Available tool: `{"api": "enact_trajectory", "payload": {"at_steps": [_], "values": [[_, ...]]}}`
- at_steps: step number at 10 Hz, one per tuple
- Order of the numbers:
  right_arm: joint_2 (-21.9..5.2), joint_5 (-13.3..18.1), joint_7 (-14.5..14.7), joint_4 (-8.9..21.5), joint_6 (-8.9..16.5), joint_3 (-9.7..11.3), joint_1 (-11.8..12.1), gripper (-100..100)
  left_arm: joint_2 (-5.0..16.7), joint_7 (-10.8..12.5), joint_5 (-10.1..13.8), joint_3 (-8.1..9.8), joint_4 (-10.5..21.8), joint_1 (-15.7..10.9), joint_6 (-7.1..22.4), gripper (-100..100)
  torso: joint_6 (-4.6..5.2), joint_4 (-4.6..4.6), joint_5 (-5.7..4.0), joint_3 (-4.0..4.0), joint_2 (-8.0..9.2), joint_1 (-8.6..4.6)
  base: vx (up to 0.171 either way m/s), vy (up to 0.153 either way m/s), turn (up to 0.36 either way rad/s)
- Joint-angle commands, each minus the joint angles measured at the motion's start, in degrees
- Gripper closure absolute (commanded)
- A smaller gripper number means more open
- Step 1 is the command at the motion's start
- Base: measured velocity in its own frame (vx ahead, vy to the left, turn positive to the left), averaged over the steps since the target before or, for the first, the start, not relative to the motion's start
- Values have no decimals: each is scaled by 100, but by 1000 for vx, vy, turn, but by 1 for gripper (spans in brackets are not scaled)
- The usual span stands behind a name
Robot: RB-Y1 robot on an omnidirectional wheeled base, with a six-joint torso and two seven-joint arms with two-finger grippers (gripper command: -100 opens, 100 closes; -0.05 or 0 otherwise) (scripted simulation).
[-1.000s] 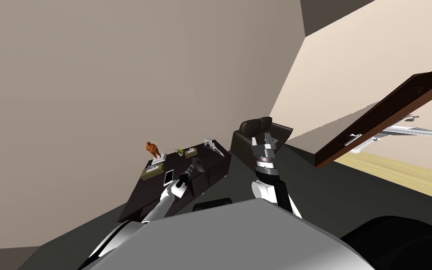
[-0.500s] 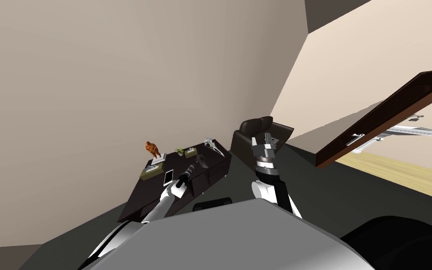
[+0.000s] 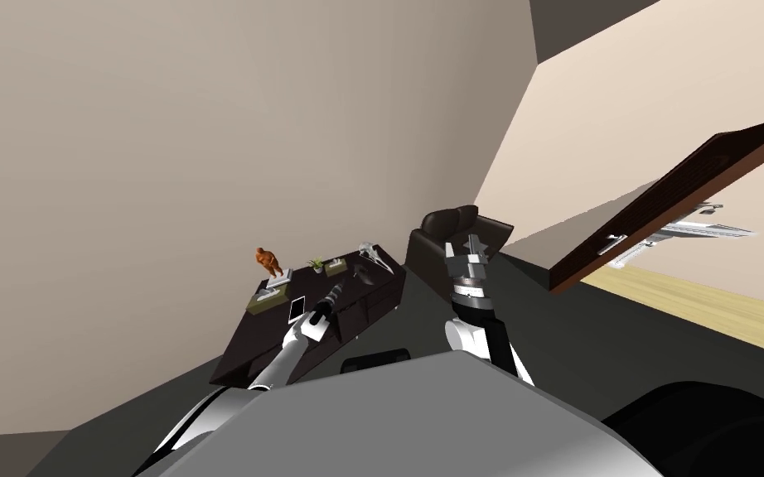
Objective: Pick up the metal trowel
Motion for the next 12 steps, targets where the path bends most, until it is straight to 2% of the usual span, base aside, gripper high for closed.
{"api": "enact_trajectory", "payload": {"at_steps": [1, 4, 6, 8, 12], "values": [[0, 0, 0, 0, 0, 0, 0, 0, -5, -99, -4, 106, 207, -149, -169, -100, 0, 0, 0, 0, 0, 0, 32, -53, 6], [0, 0, 0, 0, 0, 0, 2, 0, -124, -316, -84, 431, 408, -365, -428, -100, -2, -10, 0, -24, -41, 0, 92, -72, 70], [0, 0, 0, -1, -1, 0, 2, 0, -227, -341, -162, 518, 546, -369, -485, -100, -1, -16, -2, -37, -62, -11, 122, -102, 79], [0, 0, 0, -1, -1, 0, 2, 0, -328, -308, -309, 514, 703, -219, -455, -100, -3, -14, -1, -30, -48, -7, 85, -82, 131], [-1, 0, 0, 0, 0, -1, 0, 0, -316, -281, -309, 495, 646, -209, -421, -100, -1, -6, 6, -10, -14, 32, 16, -11, -3]]}}
